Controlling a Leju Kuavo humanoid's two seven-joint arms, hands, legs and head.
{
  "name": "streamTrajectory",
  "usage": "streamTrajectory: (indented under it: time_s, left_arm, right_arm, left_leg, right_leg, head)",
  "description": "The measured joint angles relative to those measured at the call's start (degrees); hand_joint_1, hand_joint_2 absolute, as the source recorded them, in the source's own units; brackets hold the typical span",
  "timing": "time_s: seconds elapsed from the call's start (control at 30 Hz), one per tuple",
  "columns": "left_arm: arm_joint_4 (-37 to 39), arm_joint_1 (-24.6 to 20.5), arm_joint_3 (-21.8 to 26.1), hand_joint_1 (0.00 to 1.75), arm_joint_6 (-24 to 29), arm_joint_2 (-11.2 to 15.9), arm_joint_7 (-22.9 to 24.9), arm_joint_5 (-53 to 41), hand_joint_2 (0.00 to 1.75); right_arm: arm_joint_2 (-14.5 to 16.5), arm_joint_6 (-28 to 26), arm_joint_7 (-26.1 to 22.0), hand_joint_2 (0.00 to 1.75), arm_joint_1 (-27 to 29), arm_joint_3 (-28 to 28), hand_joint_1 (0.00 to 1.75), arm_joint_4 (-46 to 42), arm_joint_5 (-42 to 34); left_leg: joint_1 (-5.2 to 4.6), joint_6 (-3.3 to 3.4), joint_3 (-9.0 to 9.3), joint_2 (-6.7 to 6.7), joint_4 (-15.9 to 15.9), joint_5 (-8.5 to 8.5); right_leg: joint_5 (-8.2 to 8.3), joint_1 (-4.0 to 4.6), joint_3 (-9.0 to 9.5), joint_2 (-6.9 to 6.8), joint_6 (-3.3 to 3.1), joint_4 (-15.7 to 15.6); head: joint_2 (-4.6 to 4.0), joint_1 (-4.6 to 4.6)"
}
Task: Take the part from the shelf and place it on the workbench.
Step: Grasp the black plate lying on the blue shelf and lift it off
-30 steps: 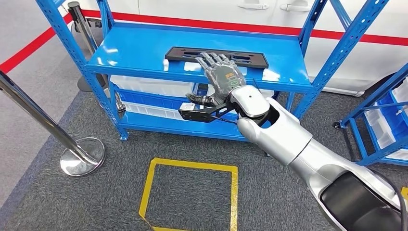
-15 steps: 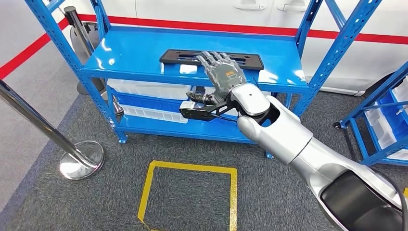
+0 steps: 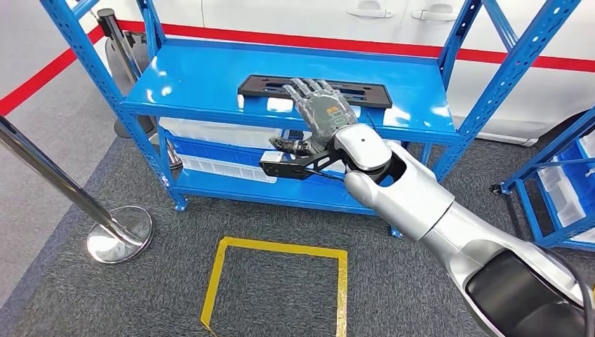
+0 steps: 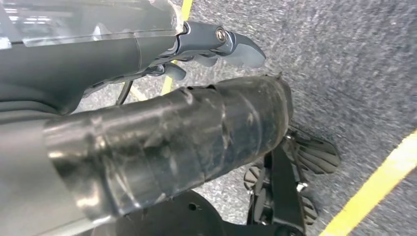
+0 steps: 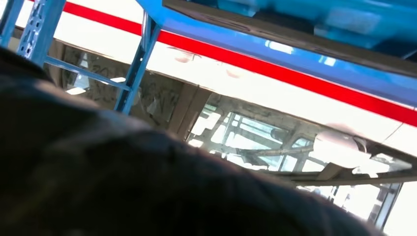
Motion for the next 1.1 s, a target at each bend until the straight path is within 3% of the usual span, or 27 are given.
streamTrajectory:
  time_s: [0.1,0.17,0.27,0.3,0.33,0.37,0.43,0.47,0.53,0.67,0.73,0.8,0.83,0.87,0.93,0.97,1.0,1.1]
  left_arm:
    - [0.0,-0.19,0.03,0.0,-0.04,0.01,-0.12,0.0,0.0]
    - [-0.01,-0.22,0.04,0.0,-0.09,0.03,-0.19,0.0,0.0]
    - [-0.01,-0.19,0.05,0.0,-0.15,0.02,-0.28,-0.02,0.0]
    - [0.0,-0.18,0.05,0.0,-0.17,0.01,-0.3,-0.07,0.0]
    - [0.0,-0.17,0.05,0.0,-0.17,0.01,-0.32,-0.12,0.0]
    - [0.0,-0.15,0.05,0.0,-0.17,0.02,-0.33,-0.2,0.0]
    - [0.0,-0.03,0.05,0.0,-0.15,0.09,-0.37,-0.32,0.0]
    - [0.0,0.02,0.05,0.0,-0.14,0.14,-0.39,-0.36,0.0]
    - [0.0,-0.01,0.05,0.0,-0.13,0.2,-0.43,-0.44,0.0]
    - [0.0,-0.08,0.06,0.0,-0.13,0.14,-0.47,-0.53,0.0]
    - [0.0,-0.02,0.07,0.0,-0.13,0.12,-0.44,-0.53,0.0]
    - [0.0,-0.04,0.07,0.0,-0.14,0.12,-0.37,-0.53,0.0]
    - [0.0,-0.05,0.07,0.0,-0.15,0.12,-0.33,-0.56,0.0]
    - [0.0,-0.04,0.07,0.0,-0.17,0.11,-0.29,-0.6,0.0]
    - [0.0,0.04,0.08,0.0,-0.19,0.1,-0.27,-0.68,0.0]
    - [0.0,0.05,0.09,0.0,-0.2,0.1,-0.27,-0.7,0.0]
    - [0.0,0.04,0.11,0.0,-0.2,0.1,-0.25,-0.7,0.0]
    - [0.0,-0.17,0.22,0.0,-0.23,0.09,-0.1,-0.7,0.0]
  right_arm:
    - [0.08,0.02,-0.04,0.0,-0.08,0.04,0.0,0.07,0.02]
    - [0.1,0.01,-0.05,0.0,-0.22,0.04,0.0,0.1,0.03]
    - [0.24,0.02,-0.08,0.0,-0.3,0.16,0.0,0.19,0.03]
    - [0.26,0.02,-0.08,0.0,-0.21,0.24,0.0,0.27,0.03]
    - [0.26,0.02,-0.08,0.0,-0.12,0.31,0.0,0.36,0.03]
    - [0.26,0.02,-0.08,0.0,-0.05,0.35,0.0,0.43,0.03]
    - [0.26,0.02,-0.08,0.0,-0.02,0.37,0.0,0.51,0.03]
    - [0.25,0.02,-0.08,0.0,-0.03,0.37,0.0,0.55,0.03]
    - [0.24,0.02,-0.09,0.0,-0.03,0.37,0.0,0.64,0.03]
    - [0.22,-0.02,-0.15,0.0,-0.15,0.37,0.0,0.71,0.04]
    - [0.11,-0.02,-0.15,0.0,-0.2,0.37,0.0,0.77,0.05]
    - [0.02,-0.01,-0.15,0.0,0.01,0.38,0.0,0.91,0.05]
    - [0.01,-0.01,-0.15,0.0,0.14,0.39,0.0,1.0,0.05]
    - [0.0,-0.01,-0.14,0.0,0.23,0.39,0.0,1.09,0.05]
    - [-0.05,-0.02,-0.14,0.0,0.26,0.38,0.0,1.22,0.05]
    - [-0.13,-0.02,-0.14,0.0,0.23,0.38,0.0,1.29,0.05]
    - [-0.18,-0.01,-0.15,0.0,0.21,0.38,0.0,1.35,0.07]
    - [-0.17,0.0,-0.16,0.0,0.18,0.42,0.0,1.5,0.12]
  left_leg:
    - [-0.02,-0.94,0.13,0.07,-0.17,-0.33]
    - [0.05,-1.38,-0.63,0.15,1.96,-1.68]
    - [0.05,-1.67,-6.5,0.17,12.72,-6.0]
    - [0.05,-1.72,-8.4,0.17,15.63,-6.56]
    - [0.05,-1.69,-9.35,0.18,16.54,-5.97]
    - [0.04,-1.56,-9.0,0.18,14.97,-4.21]
    - [-0.09,-1.02,-5.82,0.19,7.57,0.26]
    - [-0.23,-0.74,-4.19,0.18,4.08,1.57]
    - [-0.53,-0.35,-2.72,0.13,1.1,1.84]
    - [-0.12,0.38,-1.94,0.19,0.01,1.81]
    - [0.05,0.77,-1.51,0.25,-0.39,1.73]
    - [0.08,0.93,-1.4,0.24,-0.32,1.46]
    - [0.12,0.92,-1.28,0.21,-0.24,1.27]
    - [0.19,0.82,-1.07,0.16,-0.14,1.02]
    - [0.37,0.43,-0.43,0.1,0.1,0.36]
    - [0.33,0.15,-0.26,0.07,0.25,0.05]
    - [0.26,-0.16,-0.26,0.05,0.33,-0.12]
    - [0.12,-1.14,-0.46,0.02,0.17,-0.22]
  right_leg:
    - [-0.53,0.21,0.46,0.04,-0.88,-0.88]
    - [-0.58,-0.02,1.13,0.04,-1.72,-1.45]
    - [-1.02,0.21,1.64,0.01,-2.7,-1.52]
    - [-1.23,0.39,1.75,0.02,-2.85,-1.41]
    - [-1.47,0.55,1.92,0.04,-2.92,-1.3]
    - [-1.75,0.68,2.19,0.09,-2.92,-1.18]
    - [-2.45,0.89,2.9,0.17,-2.75,-0.93]
    - [-2.79,1.01,3.1,0.23,-2.57,-0.74]
    - [-3.15,1.1,3.15,0.23,-2.12,-0.59]
    - [-4.4,1.05,2.61,0.17,-1.04,0.78]
    - [-7.11,0.72,-0.29,0.17,-0.41,6.53]
    - [-9.29,0.2,-4.56,0.16,0.07,13.69]
    - [-8.94,-0.06,-5.85,0.15,0.27,15.2]
    - [-7.44,-0.31,-6.05,0.13,0.43,14.52]
    - [-2.61,-0.66,-3.51,0.06,0.63,7.6]
    - [-0.94,-0.61,-2.03,0.03,0.62,4.14]
    - [-0.22,-0.52,-0.93,0.04,0.46,1.61]
    - [-0.89,-0.14,-0.27,0.17,-0.53,-0.02]
  head:
    - [0.01,-0.05]
    - [0.0,-0.07]
    - [0.01,-0.13]
    - [0.01,-0.13]
    - [0.0,-0.11]
    - [0.0,-0.12]
    - [0.0,-0.1]
    - [0.0,-0.1]
    - [0.0,-0.08]
    - [0.0,-0.04]
    - [0.0,0.0]
    - [0.01,0.01]
    - [0.01,0.01]
    - [0.01,0.01]
    - [0.0,0.01]
    - [-0.01,0.02]
    - [-0.01,0.01]
    - [0.01,-0.11]
